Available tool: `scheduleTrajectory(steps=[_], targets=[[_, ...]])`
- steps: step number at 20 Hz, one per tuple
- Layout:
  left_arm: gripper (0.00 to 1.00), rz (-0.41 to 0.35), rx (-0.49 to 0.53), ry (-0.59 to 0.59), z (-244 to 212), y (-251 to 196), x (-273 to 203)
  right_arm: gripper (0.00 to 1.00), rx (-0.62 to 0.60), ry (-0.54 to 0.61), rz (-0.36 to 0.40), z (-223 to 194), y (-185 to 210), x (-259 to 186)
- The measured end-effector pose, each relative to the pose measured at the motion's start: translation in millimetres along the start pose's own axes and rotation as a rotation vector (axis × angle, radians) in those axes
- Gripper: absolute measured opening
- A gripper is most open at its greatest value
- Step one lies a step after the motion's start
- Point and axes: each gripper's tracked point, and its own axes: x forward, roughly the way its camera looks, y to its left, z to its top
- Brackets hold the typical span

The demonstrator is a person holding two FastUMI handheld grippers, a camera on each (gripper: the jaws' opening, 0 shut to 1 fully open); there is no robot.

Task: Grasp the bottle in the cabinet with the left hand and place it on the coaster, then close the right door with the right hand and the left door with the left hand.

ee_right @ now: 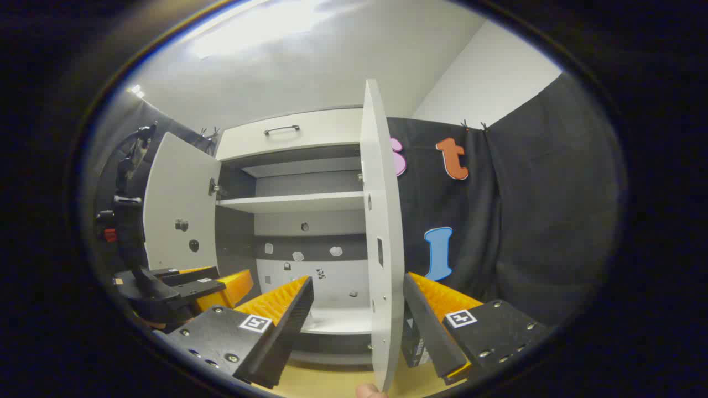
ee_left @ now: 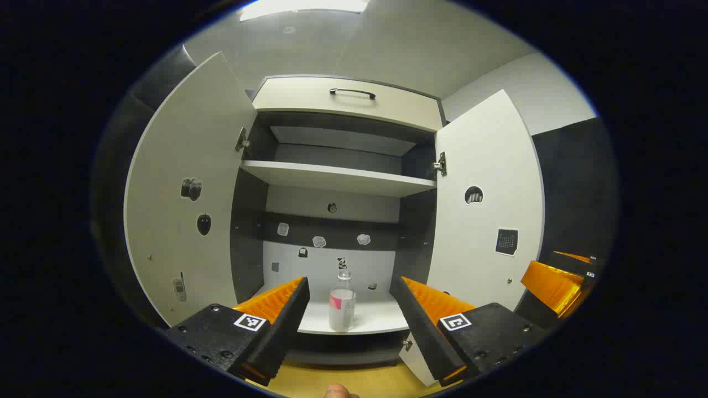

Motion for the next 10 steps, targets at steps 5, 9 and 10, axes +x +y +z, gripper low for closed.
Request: scheduleTrajectory(steps=[5,9,10], targets=[[0.98,-0.002,-0.004,0.023,-9.5,-3.9,4.4,0.98,-0.019,0.014,-0.014,-4.8,-6.3,-1.8],[0.98,0.009,-0.005,0.028,-11.4,-0.3,3.2,0.98,-0.024,0.014,-0.019,-5.5,-6.1,-5.8],[0.98,0.012,-0.007,0.029,-11.2,0.7,3.5,0.98,-0.026,0.013,-0.019,-6.0,-5.8,-6.9]])
